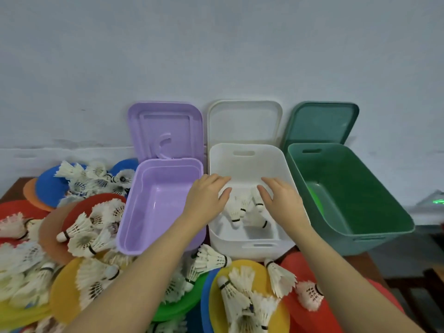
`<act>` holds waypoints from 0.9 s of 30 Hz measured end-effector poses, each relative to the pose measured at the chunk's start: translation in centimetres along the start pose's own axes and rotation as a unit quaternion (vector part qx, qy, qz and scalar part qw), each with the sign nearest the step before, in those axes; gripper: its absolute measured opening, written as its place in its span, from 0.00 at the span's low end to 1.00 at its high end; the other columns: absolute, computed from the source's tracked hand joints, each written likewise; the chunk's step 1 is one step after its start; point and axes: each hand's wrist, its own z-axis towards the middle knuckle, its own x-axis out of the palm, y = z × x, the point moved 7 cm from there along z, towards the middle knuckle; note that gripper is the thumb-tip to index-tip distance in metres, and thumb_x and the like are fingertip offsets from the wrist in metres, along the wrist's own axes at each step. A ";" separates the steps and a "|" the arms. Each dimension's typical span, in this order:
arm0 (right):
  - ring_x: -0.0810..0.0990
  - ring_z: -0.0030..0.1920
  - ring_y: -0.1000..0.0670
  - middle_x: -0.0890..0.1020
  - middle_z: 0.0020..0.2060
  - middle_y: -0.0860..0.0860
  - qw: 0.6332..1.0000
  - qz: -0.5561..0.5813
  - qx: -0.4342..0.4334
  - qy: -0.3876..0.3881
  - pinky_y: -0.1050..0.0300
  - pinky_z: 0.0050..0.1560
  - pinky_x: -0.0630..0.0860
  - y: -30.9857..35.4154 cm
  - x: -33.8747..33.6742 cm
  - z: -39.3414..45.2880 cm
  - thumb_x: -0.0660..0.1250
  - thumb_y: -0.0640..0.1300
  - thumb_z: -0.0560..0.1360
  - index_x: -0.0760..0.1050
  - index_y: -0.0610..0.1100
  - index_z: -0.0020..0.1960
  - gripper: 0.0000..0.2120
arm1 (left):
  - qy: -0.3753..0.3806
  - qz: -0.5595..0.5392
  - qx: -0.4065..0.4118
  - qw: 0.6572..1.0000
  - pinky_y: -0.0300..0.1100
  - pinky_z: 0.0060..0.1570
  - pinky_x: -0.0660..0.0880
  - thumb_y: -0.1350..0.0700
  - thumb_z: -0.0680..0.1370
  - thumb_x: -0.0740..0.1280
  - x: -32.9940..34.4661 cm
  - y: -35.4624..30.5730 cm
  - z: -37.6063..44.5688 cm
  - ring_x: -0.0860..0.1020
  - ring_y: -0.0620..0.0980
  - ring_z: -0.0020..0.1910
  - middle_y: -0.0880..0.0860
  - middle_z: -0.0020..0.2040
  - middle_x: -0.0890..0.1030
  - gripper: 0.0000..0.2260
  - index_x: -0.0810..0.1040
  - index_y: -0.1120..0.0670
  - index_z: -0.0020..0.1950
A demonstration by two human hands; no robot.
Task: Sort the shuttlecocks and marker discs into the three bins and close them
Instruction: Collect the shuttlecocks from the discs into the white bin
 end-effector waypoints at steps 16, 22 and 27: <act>0.80 0.45 0.46 0.83 0.46 0.49 0.960 0.125 -0.246 0.045 0.54 0.42 0.76 17.9 3.2 -8.0 0.59 0.53 0.75 0.79 0.44 0.56 0.18 | -0.005 0.039 -0.112 0.993 0.50 0.47 0.76 0.47 0.75 0.56 -10.4 8.1 -16.1 0.78 0.56 0.48 0.53 0.49 0.81 0.21 0.80 0.57 0.57; 0.81 0.44 0.47 0.83 0.44 0.51 0.961 0.128 -0.217 0.115 0.53 0.41 0.77 19.6 7.4 -13.6 0.60 0.53 0.74 0.80 0.45 0.54 0.17 | 0.026 0.027 -0.134 0.990 0.53 0.49 0.75 0.48 0.76 0.60 -9.0 9.9 -21.9 0.77 0.54 0.49 0.51 0.50 0.81 0.16 0.80 0.55 0.56; 0.78 0.52 0.46 0.82 0.52 0.50 0.956 0.113 -0.192 0.191 0.55 0.51 0.72 18.1 10.7 -16.4 0.67 0.47 0.74 0.79 0.45 0.57 0.14 | 0.068 0.032 -0.148 0.986 0.46 0.54 0.72 0.51 0.78 0.64 -5.6 11.1 -24.2 0.75 0.51 0.55 0.50 0.56 0.80 0.14 0.77 0.52 0.63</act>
